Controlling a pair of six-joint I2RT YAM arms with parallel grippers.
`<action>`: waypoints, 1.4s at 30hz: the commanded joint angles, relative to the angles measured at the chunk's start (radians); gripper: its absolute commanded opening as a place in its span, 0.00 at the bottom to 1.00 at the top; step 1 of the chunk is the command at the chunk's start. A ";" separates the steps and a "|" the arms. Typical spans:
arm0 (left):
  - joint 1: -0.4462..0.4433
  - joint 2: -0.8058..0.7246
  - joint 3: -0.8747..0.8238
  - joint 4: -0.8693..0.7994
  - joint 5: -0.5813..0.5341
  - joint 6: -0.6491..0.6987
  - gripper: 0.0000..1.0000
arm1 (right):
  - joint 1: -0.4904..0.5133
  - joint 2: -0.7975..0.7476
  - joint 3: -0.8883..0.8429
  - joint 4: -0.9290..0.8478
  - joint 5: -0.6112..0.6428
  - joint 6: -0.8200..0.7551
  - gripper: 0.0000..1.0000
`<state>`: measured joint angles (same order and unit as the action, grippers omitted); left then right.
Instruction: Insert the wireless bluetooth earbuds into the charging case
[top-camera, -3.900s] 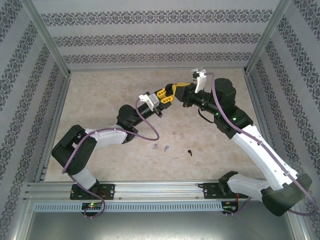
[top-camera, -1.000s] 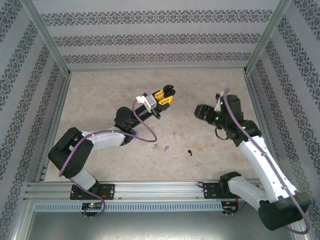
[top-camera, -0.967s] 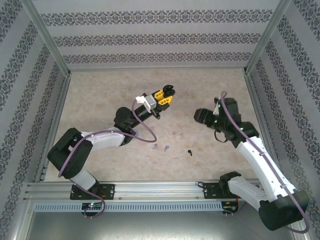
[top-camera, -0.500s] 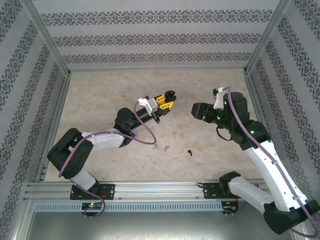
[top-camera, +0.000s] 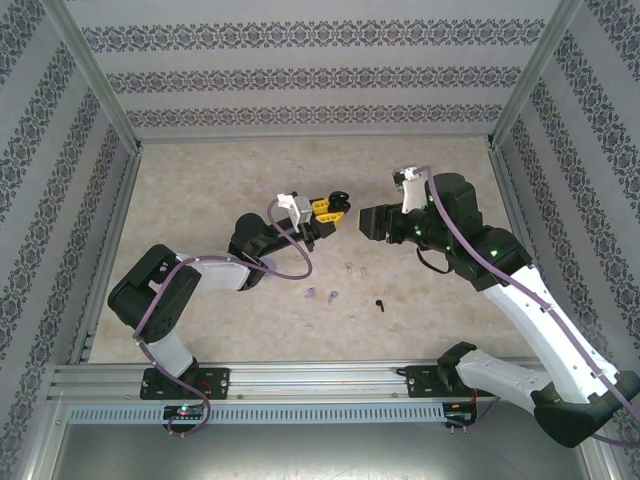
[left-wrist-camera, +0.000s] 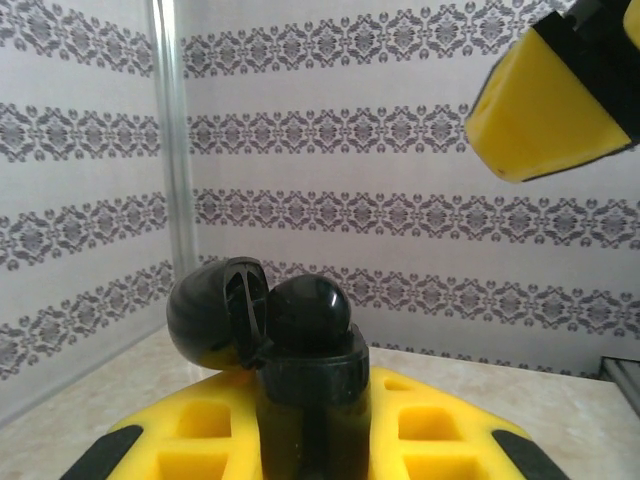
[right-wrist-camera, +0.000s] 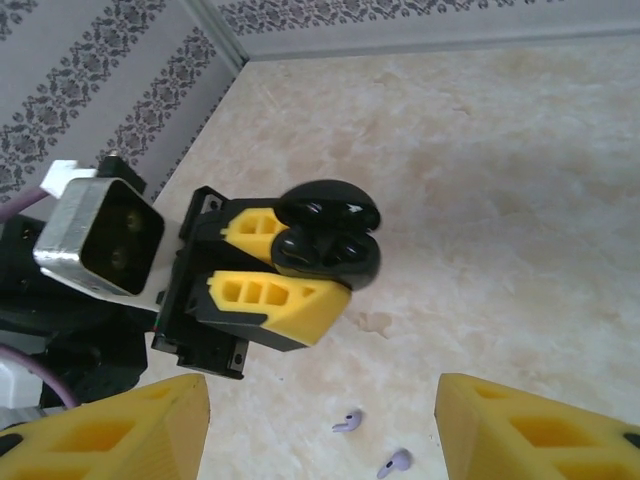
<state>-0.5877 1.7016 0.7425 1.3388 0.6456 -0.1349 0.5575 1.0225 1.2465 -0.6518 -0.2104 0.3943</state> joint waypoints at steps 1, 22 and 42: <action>0.008 0.009 0.028 0.083 0.070 -0.048 0.00 | 0.028 0.018 0.037 -0.009 0.044 -0.061 0.60; 0.008 0.001 0.061 0.073 0.127 -0.102 0.00 | 0.074 0.162 0.120 0.023 0.036 -0.141 0.42; 0.006 -0.009 0.074 0.068 0.141 -0.124 0.00 | 0.056 0.223 0.128 0.064 -0.007 -0.127 0.41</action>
<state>-0.5869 1.7031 0.7883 1.3483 0.7593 -0.2417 0.6189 1.2373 1.3529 -0.6201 -0.1955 0.2729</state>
